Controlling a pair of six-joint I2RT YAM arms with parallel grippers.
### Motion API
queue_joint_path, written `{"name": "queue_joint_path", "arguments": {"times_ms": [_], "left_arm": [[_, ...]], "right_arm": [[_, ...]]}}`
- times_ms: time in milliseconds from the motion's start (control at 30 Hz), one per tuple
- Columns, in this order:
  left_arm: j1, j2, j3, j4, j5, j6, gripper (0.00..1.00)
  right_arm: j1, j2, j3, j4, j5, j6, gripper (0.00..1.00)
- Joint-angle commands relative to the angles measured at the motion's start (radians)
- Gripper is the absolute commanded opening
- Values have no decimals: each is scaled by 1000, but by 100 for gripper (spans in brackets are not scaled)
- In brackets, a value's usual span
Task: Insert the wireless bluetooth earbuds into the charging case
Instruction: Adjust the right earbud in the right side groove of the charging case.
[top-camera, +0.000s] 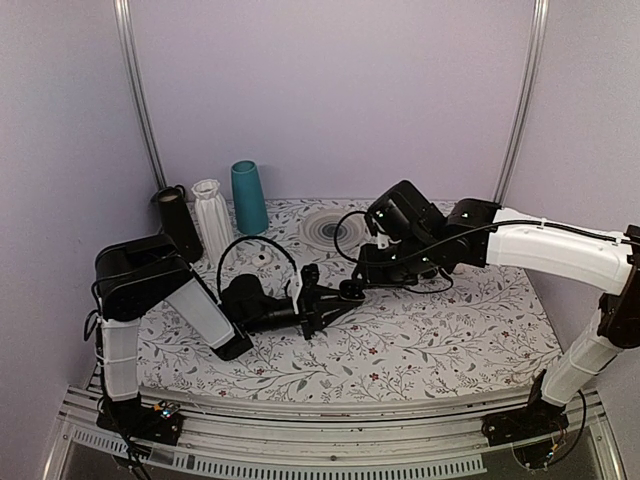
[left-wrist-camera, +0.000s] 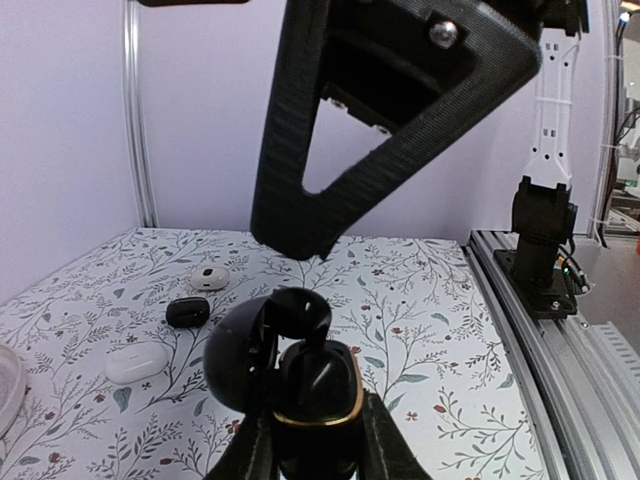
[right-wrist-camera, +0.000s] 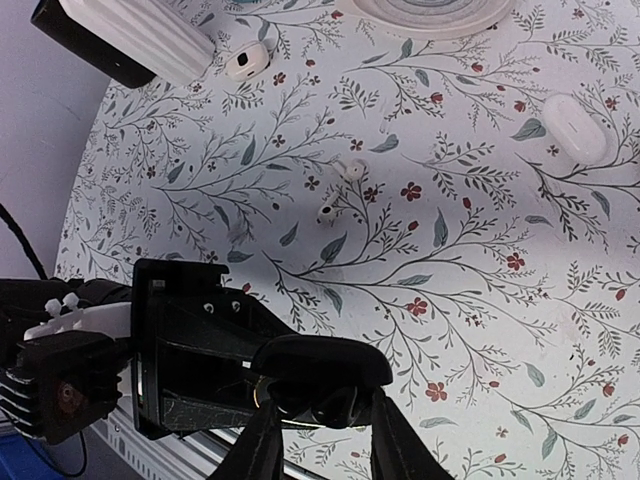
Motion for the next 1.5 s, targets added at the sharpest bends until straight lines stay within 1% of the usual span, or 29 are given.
{"name": "queue_joint_path", "arguments": {"times_ms": [0,1000,1467], "left_arm": [[2,-28,18,155,-9,9,0],[-6,-23,39,140,5,17,0],[-6,-44,26,148,15,17,0]], "right_arm": [[10,-10,0,-24,28,17,30],[22,56,67,-60,53,-7,30],[22,55,63,-90,70,-3,20]]}}
